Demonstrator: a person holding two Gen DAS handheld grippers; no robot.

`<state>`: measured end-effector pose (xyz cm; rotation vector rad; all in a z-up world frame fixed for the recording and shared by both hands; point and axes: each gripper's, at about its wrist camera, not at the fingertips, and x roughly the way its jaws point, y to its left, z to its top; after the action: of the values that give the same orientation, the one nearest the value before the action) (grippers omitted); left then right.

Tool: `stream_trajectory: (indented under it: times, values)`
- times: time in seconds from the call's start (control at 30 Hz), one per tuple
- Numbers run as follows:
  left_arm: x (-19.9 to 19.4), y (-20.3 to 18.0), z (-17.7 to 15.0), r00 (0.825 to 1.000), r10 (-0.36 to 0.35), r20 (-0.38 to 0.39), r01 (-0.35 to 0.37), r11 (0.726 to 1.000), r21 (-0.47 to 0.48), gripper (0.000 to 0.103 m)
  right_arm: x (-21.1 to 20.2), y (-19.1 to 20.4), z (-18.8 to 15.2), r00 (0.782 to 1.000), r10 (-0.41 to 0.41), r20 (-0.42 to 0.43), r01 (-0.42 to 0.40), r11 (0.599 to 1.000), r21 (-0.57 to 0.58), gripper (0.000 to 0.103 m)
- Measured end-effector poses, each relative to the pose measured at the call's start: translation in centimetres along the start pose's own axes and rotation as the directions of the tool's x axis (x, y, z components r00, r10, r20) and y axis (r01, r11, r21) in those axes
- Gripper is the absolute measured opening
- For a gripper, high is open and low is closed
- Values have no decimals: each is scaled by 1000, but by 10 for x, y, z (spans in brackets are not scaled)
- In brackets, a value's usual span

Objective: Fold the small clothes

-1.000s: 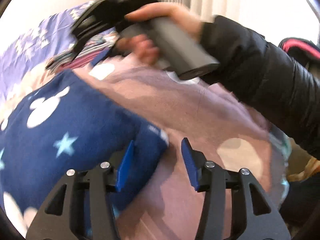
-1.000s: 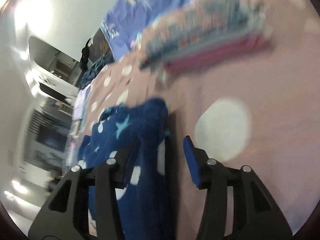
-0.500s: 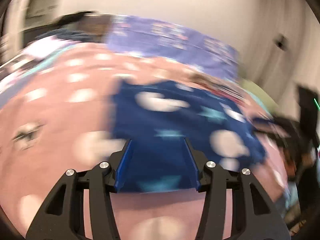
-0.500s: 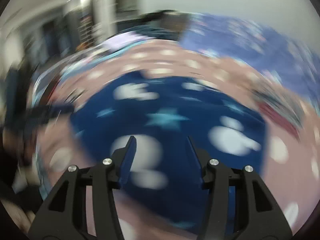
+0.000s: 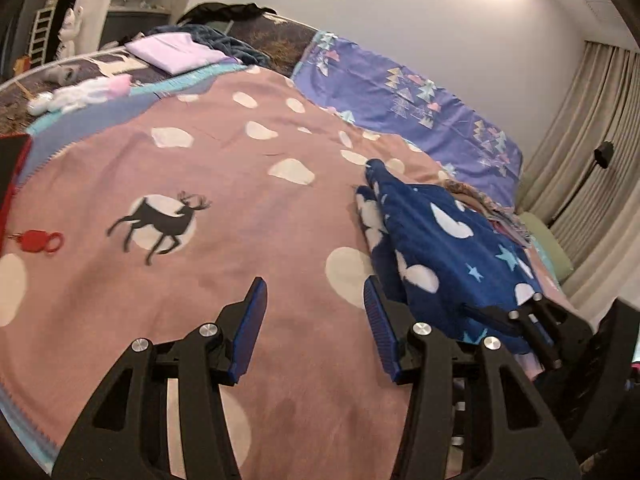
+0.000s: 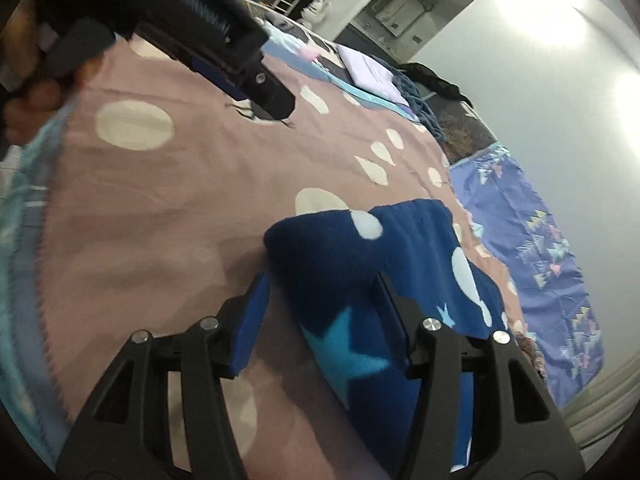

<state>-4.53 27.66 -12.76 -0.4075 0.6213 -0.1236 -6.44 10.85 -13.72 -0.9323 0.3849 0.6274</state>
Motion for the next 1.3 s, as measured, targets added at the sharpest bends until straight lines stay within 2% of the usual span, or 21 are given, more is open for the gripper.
stream_trajectory:
  times: [0.23,0.27,0.3,0.33,0.43,0.5,0.6,0.63,0.7,0.73,0.8,0.87,0.9,0.93,1.0,1.07,1.1,1.17,1.23,1.27,1.3]
  values:
    - [19,4,16,997,-72,-2,72,997,-6,57,22,23,9,988,-152,25,154,982,-109,56]
    - [20,6,18,997,-74,-2,74,997,-7,57,26,23,11,988,-152,33,155,982,-107,53]
    - [21,9,19,997,-73,-3,73,997,-12,57,30,22,13,989,-144,28,146,984,-105,30]
    - [22,12,19,998,-69,-4,69,997,-15,57,36,22,15,990,-141,12,142,984,-104,25]
    - [22,20,24,997,-73,0,73,997,-34,57,24,18,22,997,-72,28,73,996,-53,17]
    - [30,25,32,991,-132,-11,131,990,-61,57,14,19,26,998,-44,32,46,998,-36,15]
    - [56,22,46,973,-220,-62,214,972,-96,59,20,32,15,998,-49,26,51,994,-92,15]
    - [72,17,54,961,-260,-96,250,963,-103,62,24,35,12,998,-52,23,54,994,-100,15]
    - [100,6,64,925,-346,-156,330,936,-120,66,24,34,14,998,-61,30,63,993,-98,15]
    - [116,0,69,912,-367,-182,346,928,-135,73,22,32,16,998,-55,31,57,995,-83,15]
    - [152,-14,78,869,-425,-254,396,904,-161,76,22,27,17,999,-35,28,36,998,-48,15]
    - [179,-24,82,863,-419,-284,385,907,-169,75,19,24,18,999,-29,27,30,999,-33,15]
    - [196,-29,84,859,-418,-295,381,908,-176,58,20,25,18,999,-33,27,34,999,-36,15]
    - [205,-32,85,859,-416,-298,376,908,-183,29,20,26,18,999,-36,28,37,999,-37,15]
    - [212,-32,93,852,-454,-262,397,885,-243,23,19,24,19,999,-44,32,45,999,-28,15]
    - [198,-38,103,853,-479,-209,438,873,-213,23,11,13,26,998,-51,47,50,999,22,15]
    - [186,-44,108,862,-472,-185,447,880,-162,23,4,3,31,998,-30,59,26,997,71,15]
    - [181,-51,106,887,-414,-205,407,910,-79,23,6,-5,35,999,24,33,-28,993,113,15]
    - [195,-47,91,907,-322,-270,327,945,-30,25,21,4,30,998,57,-11,-56,995,82,15]
    - [205,-43,81,914,-283,-291,294,956,-6,32,30,11,25,997,63,-39,-60,996,71,15]
    - [208,-35,76,910,-311,-274,316,948,-28,32,32,16,22,998,46,-36,-43,997,65,16]
